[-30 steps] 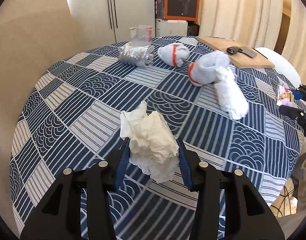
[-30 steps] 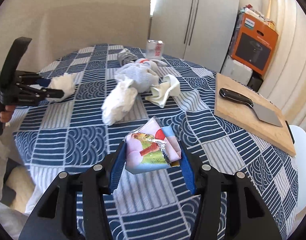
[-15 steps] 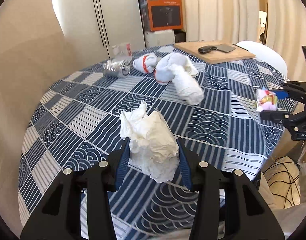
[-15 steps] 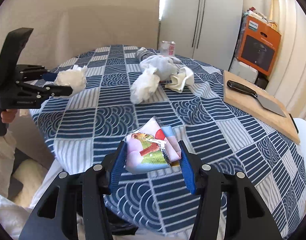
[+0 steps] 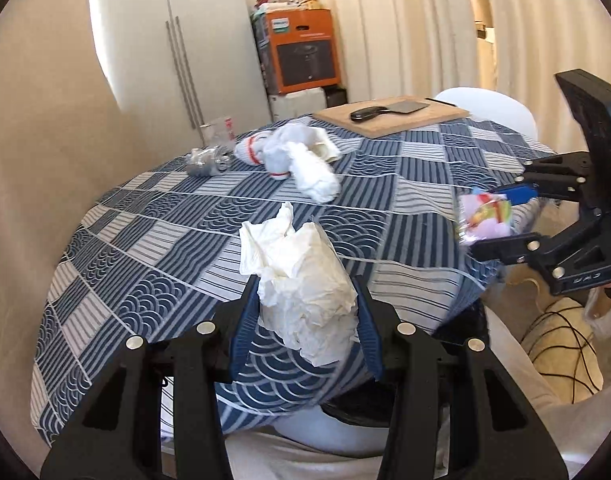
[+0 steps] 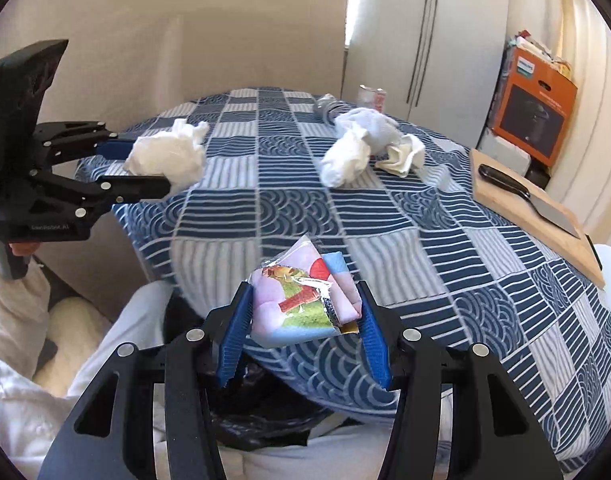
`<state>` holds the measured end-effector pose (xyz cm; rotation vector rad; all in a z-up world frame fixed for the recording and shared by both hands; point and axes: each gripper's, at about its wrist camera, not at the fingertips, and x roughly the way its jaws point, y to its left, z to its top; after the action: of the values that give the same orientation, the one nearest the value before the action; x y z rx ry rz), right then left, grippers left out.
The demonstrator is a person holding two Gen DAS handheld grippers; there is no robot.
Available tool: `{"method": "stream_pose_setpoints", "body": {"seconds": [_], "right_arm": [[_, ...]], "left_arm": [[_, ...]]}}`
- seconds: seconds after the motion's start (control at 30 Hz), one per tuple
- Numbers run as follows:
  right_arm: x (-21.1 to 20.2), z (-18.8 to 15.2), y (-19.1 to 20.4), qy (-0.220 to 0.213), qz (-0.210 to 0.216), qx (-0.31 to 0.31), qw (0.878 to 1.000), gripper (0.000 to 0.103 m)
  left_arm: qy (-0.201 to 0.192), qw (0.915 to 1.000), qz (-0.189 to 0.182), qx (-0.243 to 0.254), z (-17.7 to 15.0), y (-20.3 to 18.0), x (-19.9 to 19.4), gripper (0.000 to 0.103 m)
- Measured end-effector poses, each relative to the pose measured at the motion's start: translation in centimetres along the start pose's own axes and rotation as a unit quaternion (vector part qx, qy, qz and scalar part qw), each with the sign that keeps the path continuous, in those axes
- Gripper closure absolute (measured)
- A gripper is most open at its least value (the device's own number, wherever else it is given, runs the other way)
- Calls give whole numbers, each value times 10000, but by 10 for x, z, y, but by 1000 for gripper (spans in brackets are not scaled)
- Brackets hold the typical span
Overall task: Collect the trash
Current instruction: 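Carry tissue and packet under the table edge and release both into the bin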
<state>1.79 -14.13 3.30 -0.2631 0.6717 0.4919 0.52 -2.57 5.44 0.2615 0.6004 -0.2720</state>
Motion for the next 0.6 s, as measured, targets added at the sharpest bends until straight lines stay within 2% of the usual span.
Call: {"method": "stream_pose_setpoints", "body": {"seconds": [0.2, 0.37, 0.6], "right_arm": [[-1, -10, 24, 106, 84, -209, 9997, 55], [-1, -20, 43, 252, 120, -433, 9987, 55], [6, -39, 52, 467, 387, -461, 9971, 55]], "left_arm": [[-92, 9995, -255, 184, -15, -16, -10, 57], [-132, 9988, -321, 341, -24, -27, -14, 57], [-24, 9973, -557, 489, -39, -40, -17, 57]]}}
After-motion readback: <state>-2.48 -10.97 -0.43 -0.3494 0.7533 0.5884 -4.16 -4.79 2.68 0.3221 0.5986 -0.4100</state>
